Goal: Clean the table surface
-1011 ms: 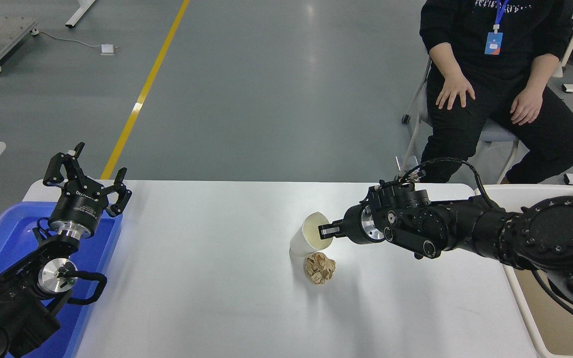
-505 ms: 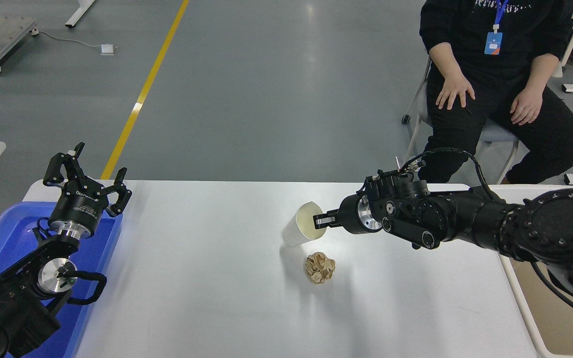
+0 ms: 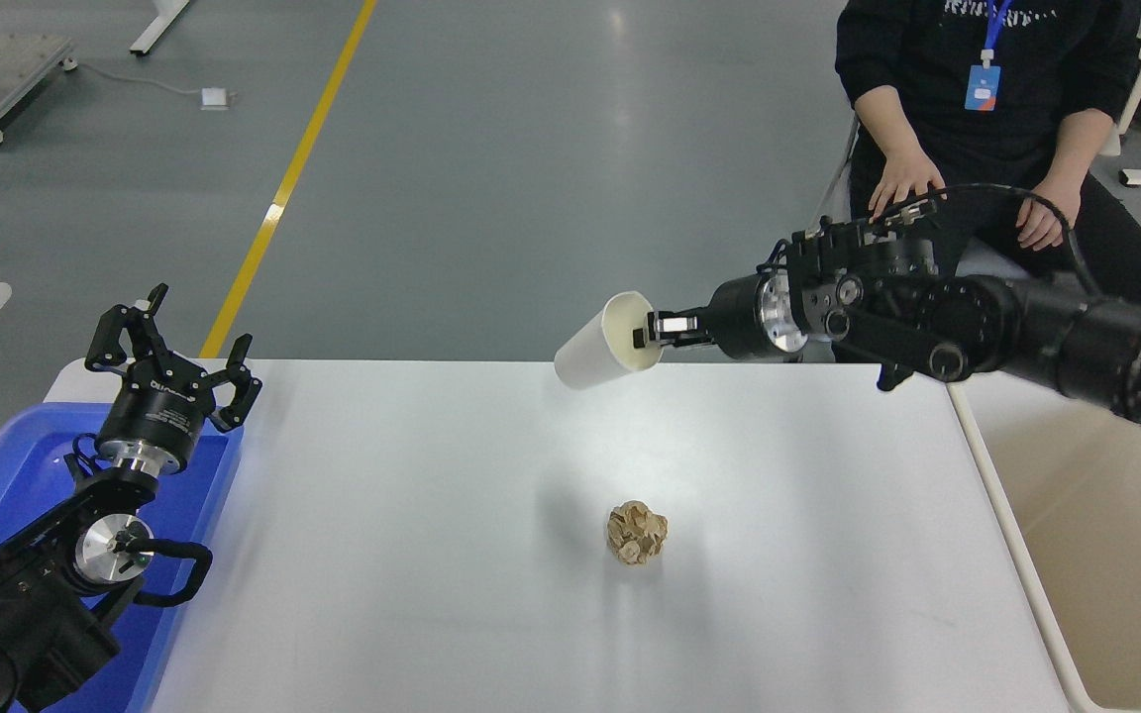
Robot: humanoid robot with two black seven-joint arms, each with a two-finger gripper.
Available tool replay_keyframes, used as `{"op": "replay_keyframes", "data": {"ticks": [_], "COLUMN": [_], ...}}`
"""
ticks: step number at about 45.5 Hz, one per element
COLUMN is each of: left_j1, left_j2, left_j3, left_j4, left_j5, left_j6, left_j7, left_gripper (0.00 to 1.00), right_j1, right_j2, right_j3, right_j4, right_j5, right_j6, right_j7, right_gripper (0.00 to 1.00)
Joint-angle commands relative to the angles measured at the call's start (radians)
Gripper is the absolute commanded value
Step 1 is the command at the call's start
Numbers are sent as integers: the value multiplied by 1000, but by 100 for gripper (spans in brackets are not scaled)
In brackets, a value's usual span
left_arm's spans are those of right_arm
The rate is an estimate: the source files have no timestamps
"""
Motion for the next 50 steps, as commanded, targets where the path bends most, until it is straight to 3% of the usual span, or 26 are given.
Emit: {"op": "replay_keyframes", "data": {"ticks": [1,19,34,50], "left_j1": [0,0,0,0], "left_j2": [-1,-1,1,-1], "left_j3": [0,0,0,0], "left_j4": [0,0,0,0], "left_j5": [0,0,0,0], "left_j6": [0,0,0,0], "left_j7": [0,0,0,0], "left_gripper": [100,100,100,100], "right_j1": [29,45,-116,-356], "right_j2": [-157,-354,-485,-476], "right_j3": [169,289,289,272], "right_j4": [3,-47,-399,-745], "right_j5": [1,45,70,148], "right_j6": [130,218,213,180], "right_j7": [2,2,2,2], "right_gripper": [0,0,0,0]}}
